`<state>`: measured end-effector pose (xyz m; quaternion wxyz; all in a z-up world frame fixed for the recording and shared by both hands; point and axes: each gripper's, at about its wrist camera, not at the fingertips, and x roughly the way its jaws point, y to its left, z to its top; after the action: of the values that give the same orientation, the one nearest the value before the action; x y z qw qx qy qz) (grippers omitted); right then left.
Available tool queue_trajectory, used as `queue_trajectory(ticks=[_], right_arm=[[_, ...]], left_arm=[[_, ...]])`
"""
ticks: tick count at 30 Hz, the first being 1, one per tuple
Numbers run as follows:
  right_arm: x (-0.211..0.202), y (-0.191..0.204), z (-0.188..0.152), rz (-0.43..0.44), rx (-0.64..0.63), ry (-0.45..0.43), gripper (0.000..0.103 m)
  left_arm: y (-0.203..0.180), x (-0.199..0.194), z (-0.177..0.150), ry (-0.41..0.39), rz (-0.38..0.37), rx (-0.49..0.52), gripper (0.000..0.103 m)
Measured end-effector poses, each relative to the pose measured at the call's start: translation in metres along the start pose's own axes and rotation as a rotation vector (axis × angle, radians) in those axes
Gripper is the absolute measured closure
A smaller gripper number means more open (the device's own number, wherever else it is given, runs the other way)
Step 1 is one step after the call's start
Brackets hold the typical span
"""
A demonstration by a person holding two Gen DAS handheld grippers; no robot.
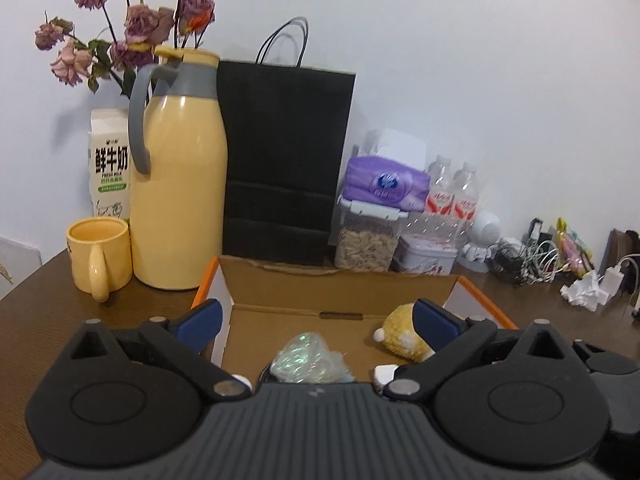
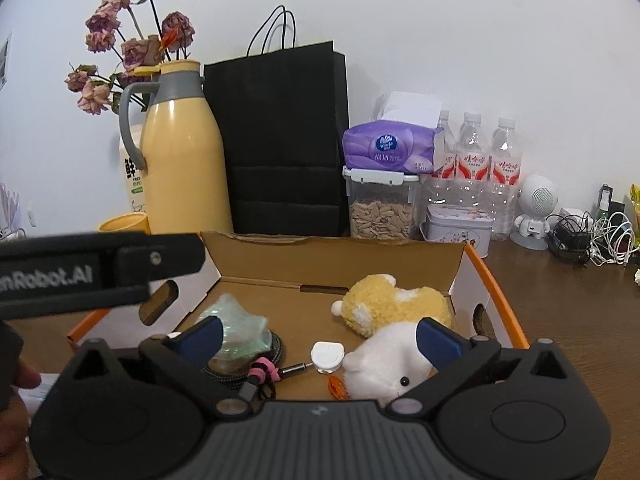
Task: Organize objects
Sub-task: 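Withdraw both tools from the box back toward the items on the table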
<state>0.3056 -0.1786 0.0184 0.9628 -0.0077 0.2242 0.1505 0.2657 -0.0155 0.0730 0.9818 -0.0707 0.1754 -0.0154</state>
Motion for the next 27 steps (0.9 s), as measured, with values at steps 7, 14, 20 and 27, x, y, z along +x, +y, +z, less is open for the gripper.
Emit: queue_trajectory(ticks=[7,14,20,27], right_arm=[[-0.025,-0.008,0.000,-0.002,0.003,-0.041,0.000],[-0.058,-0.016,-0.007,0.004,0.000,-0.077,0.000],[-0.086,-0.023,-0.023,0.001,-0.026,-0.059,0.000],[-0.105,-0.043,-0.056,-0.032,-0.044,0.036,0.000]], left_arm=[[-0.003,-0.031,0.005,-0.057,-0.029,0.015,0.000],[0.010,-0.059,0.005,-0.078,-0.013,-0.009,0.000],[0.023,-0.083,-0.004,-0.062,0.020,0.023,0.000],[0.051,-0.102,-0.020,0.009,0.097,0.037,0.000]])
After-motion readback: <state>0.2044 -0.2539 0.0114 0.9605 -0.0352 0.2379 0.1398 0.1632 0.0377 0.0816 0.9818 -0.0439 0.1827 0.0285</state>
